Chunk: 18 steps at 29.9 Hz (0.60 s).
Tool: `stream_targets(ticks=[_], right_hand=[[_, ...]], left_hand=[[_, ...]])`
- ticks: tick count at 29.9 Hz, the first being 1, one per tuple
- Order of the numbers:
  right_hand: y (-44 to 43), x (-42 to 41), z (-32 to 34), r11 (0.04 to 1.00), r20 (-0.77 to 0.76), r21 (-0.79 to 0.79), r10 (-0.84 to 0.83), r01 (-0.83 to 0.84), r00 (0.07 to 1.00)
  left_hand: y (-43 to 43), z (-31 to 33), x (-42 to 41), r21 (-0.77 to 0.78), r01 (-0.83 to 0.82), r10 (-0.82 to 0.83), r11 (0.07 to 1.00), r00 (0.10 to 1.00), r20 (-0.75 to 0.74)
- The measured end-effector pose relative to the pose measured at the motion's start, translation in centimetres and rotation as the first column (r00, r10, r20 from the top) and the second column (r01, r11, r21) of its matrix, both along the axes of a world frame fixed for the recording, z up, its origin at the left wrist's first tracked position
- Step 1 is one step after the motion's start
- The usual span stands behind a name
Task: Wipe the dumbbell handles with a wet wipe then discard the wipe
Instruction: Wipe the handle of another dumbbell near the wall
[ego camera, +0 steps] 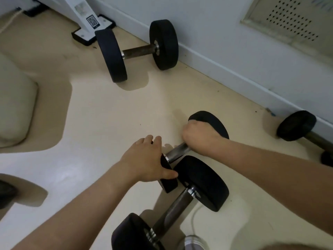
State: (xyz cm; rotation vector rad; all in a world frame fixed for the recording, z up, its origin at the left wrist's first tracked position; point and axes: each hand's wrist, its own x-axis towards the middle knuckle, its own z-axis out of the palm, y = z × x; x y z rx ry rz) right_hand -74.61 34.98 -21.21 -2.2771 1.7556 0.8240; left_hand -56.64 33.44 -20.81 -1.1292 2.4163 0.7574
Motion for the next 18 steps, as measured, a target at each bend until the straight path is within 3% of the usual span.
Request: stream_targets(ticks=[3, 7, 11, 13, 16, 18], right_hand=[[0.8, -0.6, 0.2, 0.994, -0.029, -0.047, -0.102, 0.100, 0.994], [2.4, 2.5, -0.6, 0.993, 0.155, 0.009, -0.116, 0.116, 0.981], [1.9, -0.6, -0.9, 0.985, 0.115, -0.060, -0.154, 0.162, 0.981], [2.7, -0.1, -1.2, 0.971, 0.182, -0.092, -0.203, 0.223, 0.962], [3.9, 2.2, -1.4, 0.987, 0.300, -0.032, -0.141, 0.158, 0.943], [3.5, 1.1, -1.4, 0.977, 0.299, -0.042, -0.186, 0.208, 0.936]], left_hand=[[-0.2, 0.2, 0.5, 0.116, -0.087, 0.089, 0.990, 0.996, -0.011], [1.0, -0.4, 0.0, 0.066, -0.054, 0.053, 0.996, 0.998, 0.028], [0.8, -0.2, 0.1, 0.036, -0.002, -0.001, 0.999, 0.998, 0.069], [0.3, 0.1, 0.2, 0.076, -0.004, 0.000, 0.997, 0.999, 0.053], [-0.6, 0.5, 0.4, 0.201, -0.071, 0.066, 0.977, 0.997, 0.033], [-0.7, 1.0, 0.4, 0.216, -0.095, 0.090, 0.972, 0.995, 0.033]])
